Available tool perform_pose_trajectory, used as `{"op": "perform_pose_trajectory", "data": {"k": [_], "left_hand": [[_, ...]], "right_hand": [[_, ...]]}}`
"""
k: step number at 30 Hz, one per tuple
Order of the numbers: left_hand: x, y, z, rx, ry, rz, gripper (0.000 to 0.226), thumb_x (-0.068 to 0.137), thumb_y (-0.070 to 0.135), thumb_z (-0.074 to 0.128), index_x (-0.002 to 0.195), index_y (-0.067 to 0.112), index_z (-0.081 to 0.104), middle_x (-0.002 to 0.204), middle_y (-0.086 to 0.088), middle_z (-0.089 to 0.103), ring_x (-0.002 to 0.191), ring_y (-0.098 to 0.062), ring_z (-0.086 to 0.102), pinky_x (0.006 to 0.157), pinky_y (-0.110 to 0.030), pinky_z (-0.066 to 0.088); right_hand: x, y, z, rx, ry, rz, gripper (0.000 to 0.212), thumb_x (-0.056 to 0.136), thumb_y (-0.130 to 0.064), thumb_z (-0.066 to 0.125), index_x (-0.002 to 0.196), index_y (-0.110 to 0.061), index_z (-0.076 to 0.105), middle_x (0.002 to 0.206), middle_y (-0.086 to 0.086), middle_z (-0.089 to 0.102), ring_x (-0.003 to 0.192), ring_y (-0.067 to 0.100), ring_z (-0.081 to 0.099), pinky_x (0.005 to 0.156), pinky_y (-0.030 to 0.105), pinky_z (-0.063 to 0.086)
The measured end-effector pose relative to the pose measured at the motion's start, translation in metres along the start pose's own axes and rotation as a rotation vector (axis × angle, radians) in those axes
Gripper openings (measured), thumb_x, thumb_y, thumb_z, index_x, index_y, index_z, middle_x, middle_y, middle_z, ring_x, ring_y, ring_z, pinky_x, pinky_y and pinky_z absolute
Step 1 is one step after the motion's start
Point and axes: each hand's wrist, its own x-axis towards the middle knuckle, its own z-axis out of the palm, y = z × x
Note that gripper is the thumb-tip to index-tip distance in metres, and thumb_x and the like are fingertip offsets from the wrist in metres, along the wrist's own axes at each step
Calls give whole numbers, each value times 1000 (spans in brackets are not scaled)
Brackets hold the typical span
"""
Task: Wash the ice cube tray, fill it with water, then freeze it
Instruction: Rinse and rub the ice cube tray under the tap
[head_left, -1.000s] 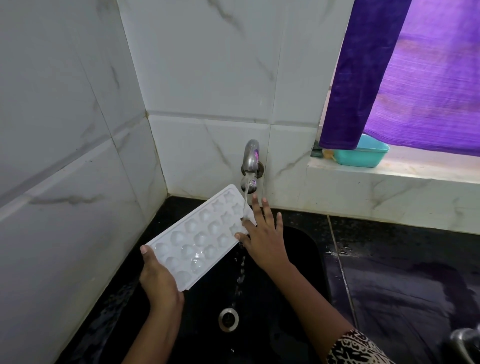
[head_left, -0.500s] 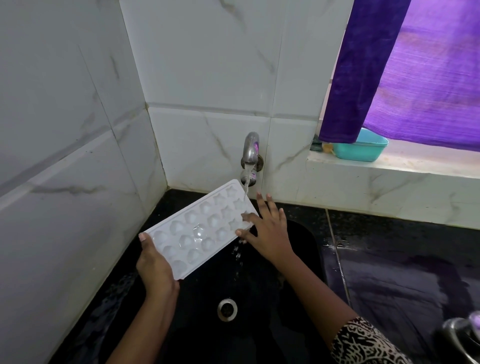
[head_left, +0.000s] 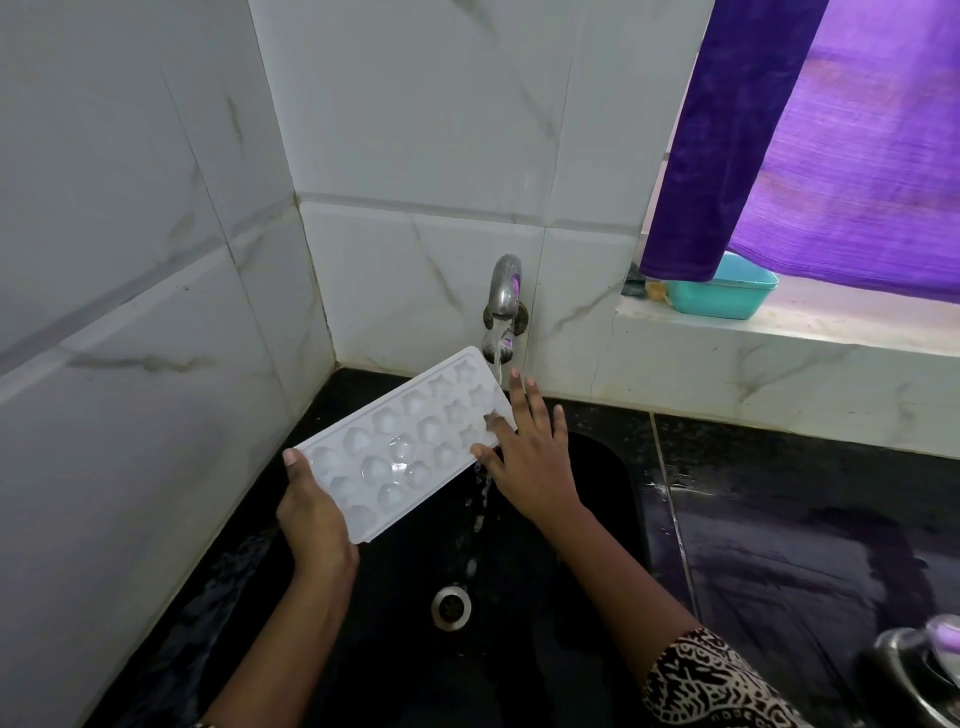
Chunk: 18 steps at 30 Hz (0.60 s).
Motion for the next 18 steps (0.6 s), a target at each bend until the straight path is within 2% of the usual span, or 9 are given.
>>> {"op": "perform_pose_trajectory", "data": {"k": [2, 5, 9, 12, 15, 18], "left_hand": [[2, 2, 0, 1, 12, 19, 41, 90, 63, 51, 96, 25, 65, 79, 14, 70, 69, 3, 69, 49, -13, 51], [3, -1, -4, 34, 14, 42, 42, 90, 64, 51, 98, 25, 65, 80, 15, 69, 69, 4, 69, 51, -12, 51], [-1, -4, -2, 30, -14, -2, 52, 89, 66, 50, 112, 21, 64, 95, 9, 70, 82, -5, 70, 63, -22, 55], [0, -1, 4, 22, -25, -20, 47, 90, 64, 51, 102, 21, 66, 92, 9, 71, 79, -5, 71, 60, -21, 55], [-1, -3, 2, 49, -26, -23, 40, 90, 63, 52, 88, 25, 66, 88, 9, 71, 76, -3, 70, 60, -21, 54], [-5, -13, -1, 52, -37, -68, 44, 91, 64, 50, 95, 23, 67, 90, 7, 71, 77, -6, 71, 61, -23, 54]], "right_hand": [[-2, 0, 2, 14, -29, -22, 40, 92, -50, 46, 121, -24, 56, 160, -1, -3, 146, 19, -10, 115, 54, 4], [-1, 8, -4, 1, -42, -38, 40, 89, -56, 47, 114, -28, 59, 160, -2, -1, 146, 19, -8, 115, 56, 5], [2, 4, -7, -43, 6, 12, 39, 90, -54, 48, 115, -27, 60, 154, -4, -20, 142, 15, -21, 113, 54, 0], [1, 1, -5, 5, -26, 17, 37, 92, -47, 48, 120, -25, 59, 150, -7, -26, 142, 16, -21, 114, 54, 1], [0, 9, -8, -2, -87, -7, 38, 88, -53, 51, 113, -28, 63, 155, -7, -16, 145, 19, -14, 115, 55, -1], [-7, 12, -10, -22, -35, 47, 39, 85, -56, 54, 112, -30, 64, 160, 0, -5, 144, 19, -17, 112, 53, -8]]}}
